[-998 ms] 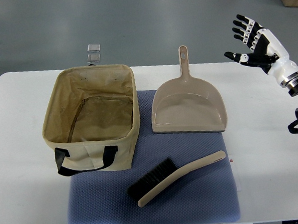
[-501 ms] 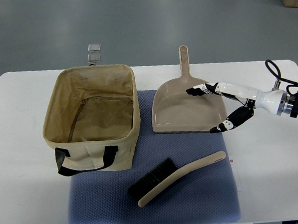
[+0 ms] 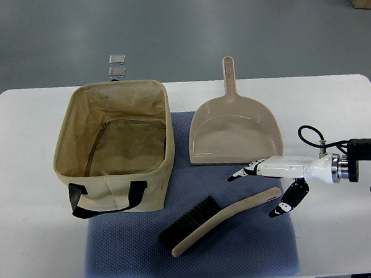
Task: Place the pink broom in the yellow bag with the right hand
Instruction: 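Close the right hand fingers around the brush handle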
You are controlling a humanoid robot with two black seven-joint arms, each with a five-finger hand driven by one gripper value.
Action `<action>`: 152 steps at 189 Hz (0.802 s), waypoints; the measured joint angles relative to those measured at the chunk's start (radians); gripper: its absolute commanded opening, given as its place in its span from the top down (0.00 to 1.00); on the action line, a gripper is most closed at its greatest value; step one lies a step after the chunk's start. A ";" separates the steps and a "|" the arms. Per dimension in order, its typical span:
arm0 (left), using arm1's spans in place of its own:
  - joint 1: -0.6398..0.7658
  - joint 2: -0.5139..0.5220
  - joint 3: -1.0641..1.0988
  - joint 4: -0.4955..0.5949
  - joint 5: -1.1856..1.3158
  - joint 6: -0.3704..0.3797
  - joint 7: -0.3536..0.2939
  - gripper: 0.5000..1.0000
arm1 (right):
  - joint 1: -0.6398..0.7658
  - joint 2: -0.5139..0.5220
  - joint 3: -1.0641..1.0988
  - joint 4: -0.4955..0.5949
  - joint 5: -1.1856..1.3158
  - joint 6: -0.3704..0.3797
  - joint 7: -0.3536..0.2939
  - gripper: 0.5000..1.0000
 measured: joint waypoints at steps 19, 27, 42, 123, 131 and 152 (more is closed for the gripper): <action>0.000 0.000 0.000 0.000 0.000 0.000 0.000 0.00 | -0.012 0.005 -0.002 0.000 -0.012 -0.039 -0.003 0.15; 0.000 0.000 0.000 0.000 0.000 0.000 0.000 0.00 | -0.017 0.006 -0.002 0.000 -0.015 -0.053 -0.004 0.15; 0.000 0.000 0.000 0.000 0.000 0.000 0.000 0.00 | -0.033 0.013 -0.003 0.000 -0.024 -0.076 -0.007 0.17; 0.000 0.000 0.000 0.000 0.000 0.000 0.000 0.00 | -0.083 0.060 -0.005 -0.014 -0.087 -0.157 -0.010 0.37; 0.000 0.000 0.000 0.000 0.000 0.000 0.000 0.00 | -0.083 0.061 -0.005 -0.017 -0.088 -0.159 -0.010 0.39; 0.000 0.000 0.000 0.000 0.000 0.000 0.000 0.00 | -0.088 0.067 -0.005 -0.025 -0.089 -0.163 -0.010 0.41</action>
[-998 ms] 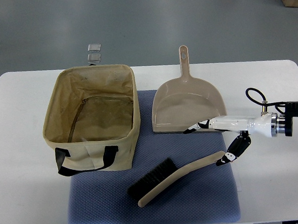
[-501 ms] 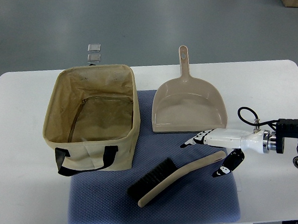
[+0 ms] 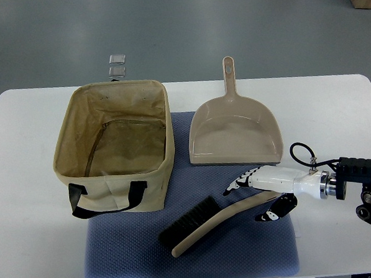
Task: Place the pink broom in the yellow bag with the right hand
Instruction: 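Close the right hand fingers around the brush handle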
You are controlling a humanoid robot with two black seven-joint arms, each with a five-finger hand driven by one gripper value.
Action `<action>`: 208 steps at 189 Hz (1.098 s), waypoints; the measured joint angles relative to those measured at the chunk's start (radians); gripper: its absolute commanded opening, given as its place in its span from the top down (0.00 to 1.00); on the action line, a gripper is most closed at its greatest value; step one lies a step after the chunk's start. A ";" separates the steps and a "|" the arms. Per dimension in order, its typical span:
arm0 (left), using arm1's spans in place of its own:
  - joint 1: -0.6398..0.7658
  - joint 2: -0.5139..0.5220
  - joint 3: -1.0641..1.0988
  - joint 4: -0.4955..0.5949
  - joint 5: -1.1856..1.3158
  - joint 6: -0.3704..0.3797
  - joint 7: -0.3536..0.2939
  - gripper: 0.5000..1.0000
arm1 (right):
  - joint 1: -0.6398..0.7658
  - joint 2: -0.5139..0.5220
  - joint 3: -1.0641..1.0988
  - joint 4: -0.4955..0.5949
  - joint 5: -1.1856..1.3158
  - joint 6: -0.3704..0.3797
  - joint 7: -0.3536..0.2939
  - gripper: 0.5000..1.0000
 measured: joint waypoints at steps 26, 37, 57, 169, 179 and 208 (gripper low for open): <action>0.000 0.000 0.000 0.000 0.000 0.000 0.000 0.00 | -0.007 0.008 0.000 -0.004 -0.013 -0.016 0.000 0.48; 0.000 0.000 0.000 0.000 0.000 0.000 0.000 0.00 | -0.008 0.011 0.000 -0.006 -0.018 -0.019 0.000 0.48; 0.000 0.000 0.000 0.000 0.000 0.000 0.000 0.00 | -0.009 0.013 0.000 -0.008 -0.021 -0.023 0.000 0.56; 0.000 0.000 0.000 0.000 0.000 0.000 0.000 0.00 | -0.024 0.017 0.000 -0.021 -0.028 -0.039 0.000 0.81; 0.000 0.000 0.000 0.000 0.000 0.000 0.000 0.00 | -0.025 0.018 0.000 -0.022 -0.032 -0.040 0.001 0.84; 0.000 0.000 0.000 0.000 0.000 0.000 0.000 0.00 | -0.028 0.020 0.000 -0.022 -0.035 -0.042 0.002 0.97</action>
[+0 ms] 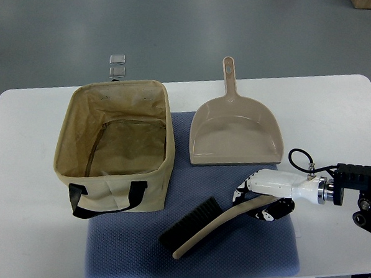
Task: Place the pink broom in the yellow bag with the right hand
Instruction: 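Close the right hand fingers around the brush handle, then lift the brush with the right hand up over the dustpan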
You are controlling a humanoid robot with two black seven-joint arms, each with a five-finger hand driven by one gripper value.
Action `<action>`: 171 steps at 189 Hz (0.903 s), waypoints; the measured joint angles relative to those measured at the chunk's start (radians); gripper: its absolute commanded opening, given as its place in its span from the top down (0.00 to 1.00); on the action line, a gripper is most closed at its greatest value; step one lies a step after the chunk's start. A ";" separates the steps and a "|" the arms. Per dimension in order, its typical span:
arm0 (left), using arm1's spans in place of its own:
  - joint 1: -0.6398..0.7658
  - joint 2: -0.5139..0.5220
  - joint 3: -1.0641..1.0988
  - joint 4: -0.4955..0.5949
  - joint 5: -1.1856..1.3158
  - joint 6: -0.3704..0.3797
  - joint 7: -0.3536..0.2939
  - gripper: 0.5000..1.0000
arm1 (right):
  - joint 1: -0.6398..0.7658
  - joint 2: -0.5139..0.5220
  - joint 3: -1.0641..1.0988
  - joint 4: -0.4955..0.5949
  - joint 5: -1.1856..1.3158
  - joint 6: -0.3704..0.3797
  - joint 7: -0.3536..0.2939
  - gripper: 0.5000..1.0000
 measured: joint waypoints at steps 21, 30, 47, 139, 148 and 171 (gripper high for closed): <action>0.000 0.000 0.000 0.000 0.000 0.000 0.000 0.00 | 0.002 -0.006 0.004 0.000 0.000 0.000 0.003 0.99; 0.000 0.000 0.000 0.000 0.000 0.000 0.000 0.00 | 0.003 -0.008 0.009 0.001 0.003 0.000 0.005 0.99; 0.000 0.000 0.000 0.000 0.000 0.000 0.000 0.00 | 0.006 -0.014 0.018 0.001 0.011 -0.001 0.010 0.98; 0.000 0.000 0.000 0.000 0.000 0.000 0.000 0.00 | 0.050 -0.130 0.106 0.001 0.152 -0.013 0.050 0.97; 0.000 0.000 0.000 0.000 0.000 0.000 0.000 0.00 | 0.068 -0.150 0.108 0.001 0.183 -0.011 0.050 0.97; 0.000 0.000 0.000 0.000 0.000 0.000 0.000 0.00 | 0.132 -0.208 0.110 -0.001 0.277 0.001 0.051 0.97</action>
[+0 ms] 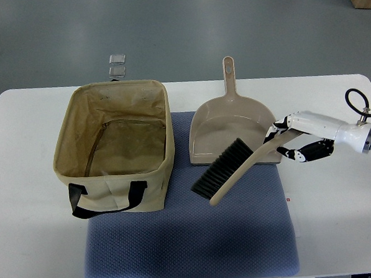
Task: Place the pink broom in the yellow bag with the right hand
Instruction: 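Lift the brush with the right hand up over the dustpan, then lower the brush bristles-first into the beige fabric bag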
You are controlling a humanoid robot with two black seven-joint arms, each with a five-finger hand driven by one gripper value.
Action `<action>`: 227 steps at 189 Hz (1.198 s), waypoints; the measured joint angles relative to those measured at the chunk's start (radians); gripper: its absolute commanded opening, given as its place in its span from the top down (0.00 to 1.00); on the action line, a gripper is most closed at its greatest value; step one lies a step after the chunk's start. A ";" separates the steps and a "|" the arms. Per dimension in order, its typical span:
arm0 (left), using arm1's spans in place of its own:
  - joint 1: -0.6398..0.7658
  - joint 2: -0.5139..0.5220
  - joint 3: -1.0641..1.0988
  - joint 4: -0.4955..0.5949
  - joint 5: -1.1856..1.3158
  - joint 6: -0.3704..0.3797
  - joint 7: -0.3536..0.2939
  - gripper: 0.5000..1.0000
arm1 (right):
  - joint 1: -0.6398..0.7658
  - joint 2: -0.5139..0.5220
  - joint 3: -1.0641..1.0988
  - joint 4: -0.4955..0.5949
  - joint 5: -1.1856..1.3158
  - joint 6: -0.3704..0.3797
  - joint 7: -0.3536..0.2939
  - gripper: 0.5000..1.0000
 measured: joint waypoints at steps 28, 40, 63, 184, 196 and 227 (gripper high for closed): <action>0.000 0.000 0.000 0.000 0.000 0.000 0.000 0.00 | 0.117 -0.066 0.002 -0.046 0.102 0.051 -0.003 0.97; 0.000 0.000 0.000 0.000 0.000 0.000 0.000 0.00 | 0.180 -0.075 0.002 -0.084 0.129 0.082 -0.005 0.97; 0.000 0.000 0.000 0.000 0.000 0.000 0.000 0.00 | 0.299 -0.070 0.002 -0.151 0.146 0.132 -0.012 0.97; 0.000 0.000 0.000 0.000 0.000 0.000 0.000 0.00 | 0.591 0.471 -0.085 -0.306 -0.022 0.236 -0.119 0.95; 0.000 0.000 0.000 0.000 0.000 0.000 0.000 0.00 | 0.591 0.530 -0.103 -0.326 -0.045 0.236 -0.130 0.95; 0.000 0.000 0.000 0.000 0.000 0.000 0.000 0.00 | 0.591 0.671 -0.119 -0.431 -0.094 0.228 -0.138 0.95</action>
